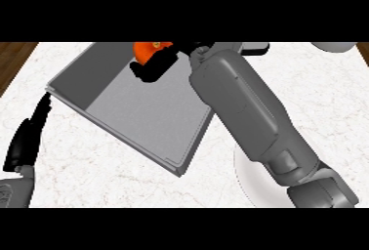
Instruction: Pick the squash from the plate and place it in the cardboard box
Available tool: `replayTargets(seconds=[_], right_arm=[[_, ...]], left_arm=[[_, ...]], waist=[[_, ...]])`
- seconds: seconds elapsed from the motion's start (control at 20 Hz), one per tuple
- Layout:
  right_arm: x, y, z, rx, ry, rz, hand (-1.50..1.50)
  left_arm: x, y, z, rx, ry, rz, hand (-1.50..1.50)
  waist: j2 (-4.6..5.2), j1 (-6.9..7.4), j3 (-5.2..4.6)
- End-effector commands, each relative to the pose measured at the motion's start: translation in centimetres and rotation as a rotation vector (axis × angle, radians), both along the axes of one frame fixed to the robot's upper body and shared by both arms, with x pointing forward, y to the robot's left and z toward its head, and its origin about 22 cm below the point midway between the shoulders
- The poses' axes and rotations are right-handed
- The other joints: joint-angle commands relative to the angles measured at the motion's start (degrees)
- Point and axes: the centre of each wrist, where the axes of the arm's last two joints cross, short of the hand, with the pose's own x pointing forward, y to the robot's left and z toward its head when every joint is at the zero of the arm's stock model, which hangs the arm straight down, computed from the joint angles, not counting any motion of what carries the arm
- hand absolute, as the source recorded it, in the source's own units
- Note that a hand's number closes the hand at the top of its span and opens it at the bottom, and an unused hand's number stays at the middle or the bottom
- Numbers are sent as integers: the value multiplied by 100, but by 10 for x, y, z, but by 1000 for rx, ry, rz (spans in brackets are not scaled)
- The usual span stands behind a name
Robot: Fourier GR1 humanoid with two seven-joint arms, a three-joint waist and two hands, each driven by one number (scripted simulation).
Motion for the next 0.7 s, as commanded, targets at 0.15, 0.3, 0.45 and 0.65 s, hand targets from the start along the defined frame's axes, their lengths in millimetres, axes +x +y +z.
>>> replayTargets(seconds=[0.15, 0.3, 0.45, 0.65], right_arm=[[13, 17, -20, -31, 32, -63, 150], [16, 15, -34, -64, 47, -86, 150], [22, 14, -30, -64, 62, -157, 150], [26, 2, -51, -26, 234, -197, -150]], left_arm=[[9, 2, 8, 8, -16, -40, 0], [13, -14, 14, -10, -17, -62, 0], [14, -11, 4, 6, -23, -61, 0], [23, -28, 14, -3, -26, -93, 0]], waist=[[87, 279, -11], [95, 379, -9], [141, 381, -15], [157, 495, -9]])
